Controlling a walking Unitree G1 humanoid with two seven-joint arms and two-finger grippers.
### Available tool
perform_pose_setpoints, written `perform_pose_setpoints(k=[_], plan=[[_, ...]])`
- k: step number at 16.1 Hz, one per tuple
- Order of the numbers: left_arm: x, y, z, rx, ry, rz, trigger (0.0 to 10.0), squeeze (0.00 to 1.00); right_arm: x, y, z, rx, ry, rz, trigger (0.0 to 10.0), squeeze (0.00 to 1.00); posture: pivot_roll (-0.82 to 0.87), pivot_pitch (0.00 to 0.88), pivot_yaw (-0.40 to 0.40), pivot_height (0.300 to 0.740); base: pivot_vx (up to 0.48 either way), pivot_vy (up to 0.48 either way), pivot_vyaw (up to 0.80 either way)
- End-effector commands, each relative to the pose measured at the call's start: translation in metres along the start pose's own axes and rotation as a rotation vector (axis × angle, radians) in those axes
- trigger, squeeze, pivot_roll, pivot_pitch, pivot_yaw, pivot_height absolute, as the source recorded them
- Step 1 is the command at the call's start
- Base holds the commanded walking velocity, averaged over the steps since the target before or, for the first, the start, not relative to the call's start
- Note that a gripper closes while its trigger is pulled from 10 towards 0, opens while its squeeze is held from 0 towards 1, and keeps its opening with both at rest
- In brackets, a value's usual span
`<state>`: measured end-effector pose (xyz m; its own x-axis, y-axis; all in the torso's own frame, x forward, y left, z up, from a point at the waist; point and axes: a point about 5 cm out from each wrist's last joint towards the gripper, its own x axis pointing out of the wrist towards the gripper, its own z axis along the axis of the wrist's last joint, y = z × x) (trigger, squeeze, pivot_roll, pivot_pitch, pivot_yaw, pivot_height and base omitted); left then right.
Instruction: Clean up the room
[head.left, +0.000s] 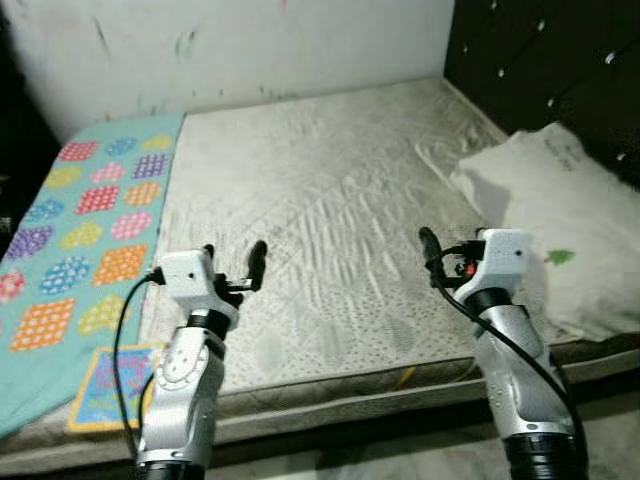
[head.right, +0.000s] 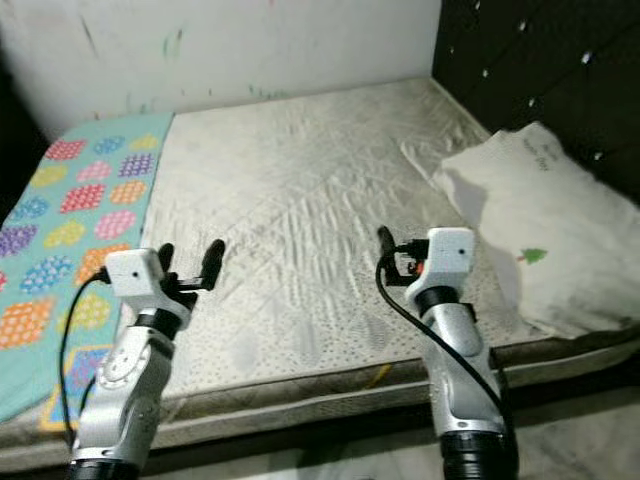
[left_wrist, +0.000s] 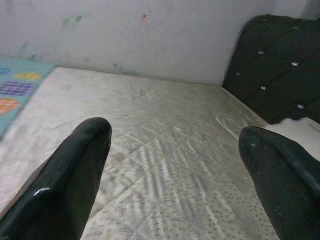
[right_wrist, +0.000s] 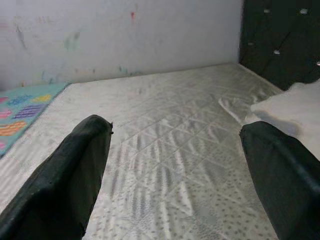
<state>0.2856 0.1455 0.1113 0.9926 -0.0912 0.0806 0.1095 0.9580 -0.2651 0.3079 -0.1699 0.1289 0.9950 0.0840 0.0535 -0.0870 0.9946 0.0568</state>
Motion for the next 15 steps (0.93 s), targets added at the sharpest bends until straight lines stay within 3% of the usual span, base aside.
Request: perform_pose_setpoints(k=[1,5,15], plan=[[-0.004,0.012,-0.001,0.013,0.013,0.035,10.0,0.00,0.001,0.010,0.001,0.006,-0.007,0.028,10.0,0.00,-0.22,0.000,0.107,0.740,0.000,0.000,0.00],[-0.002,0.013,0.002,0.006,0.005,0.039,10.0,0.00,0.002,0.010,0.000,0.011,-0.003,0.025,10.0,0.00,-0.21,0.000,0.110,0.740,0.000,0.060,-0.56],[-0.001,0.015,0.010,0.014,-0.022,0.039,10.0,0.00,0.004,0.008,0.001,-0.013,-0.003,0.035,10.0,0.00,-0.21,0.000,0.104,0.740,0.000,0.470,0.00]])
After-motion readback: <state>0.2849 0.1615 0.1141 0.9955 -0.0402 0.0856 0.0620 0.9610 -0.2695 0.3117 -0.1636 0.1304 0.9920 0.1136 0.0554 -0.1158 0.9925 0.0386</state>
